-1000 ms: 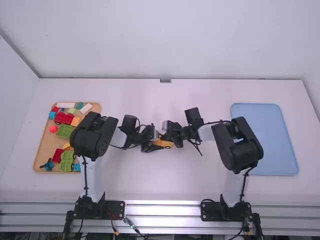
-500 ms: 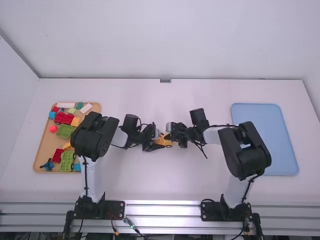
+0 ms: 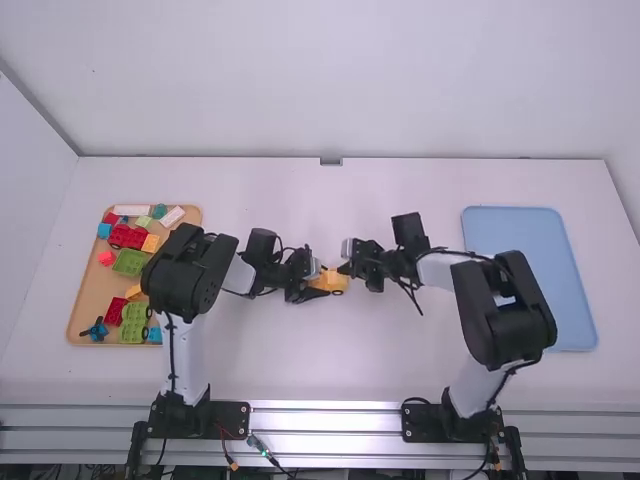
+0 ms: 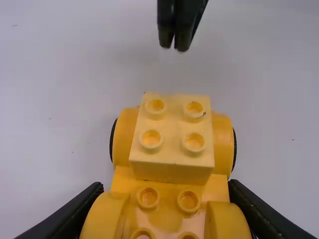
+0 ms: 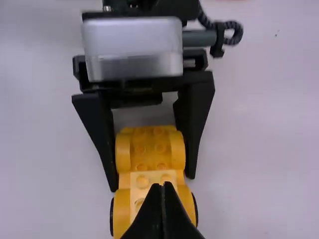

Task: Assemble lego blocks to make yellow taxi

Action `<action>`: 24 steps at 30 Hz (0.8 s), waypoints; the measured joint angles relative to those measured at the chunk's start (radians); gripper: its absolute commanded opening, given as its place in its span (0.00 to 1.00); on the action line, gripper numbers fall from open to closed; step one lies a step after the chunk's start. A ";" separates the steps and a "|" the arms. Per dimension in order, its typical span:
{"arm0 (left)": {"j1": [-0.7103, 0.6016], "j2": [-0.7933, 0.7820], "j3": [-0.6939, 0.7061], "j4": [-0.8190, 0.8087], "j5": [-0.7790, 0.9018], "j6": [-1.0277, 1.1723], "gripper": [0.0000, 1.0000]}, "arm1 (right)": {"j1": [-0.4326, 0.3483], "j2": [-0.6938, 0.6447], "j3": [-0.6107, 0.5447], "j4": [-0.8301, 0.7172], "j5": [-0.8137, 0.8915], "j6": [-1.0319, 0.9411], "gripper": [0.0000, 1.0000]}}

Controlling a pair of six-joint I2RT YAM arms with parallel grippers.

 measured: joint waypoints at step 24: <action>0.003 0.000 0.000 -0.001 0.001 0.004 0.59 | -0.001 0.103 0.008 0.040 0.005 0.050 0.00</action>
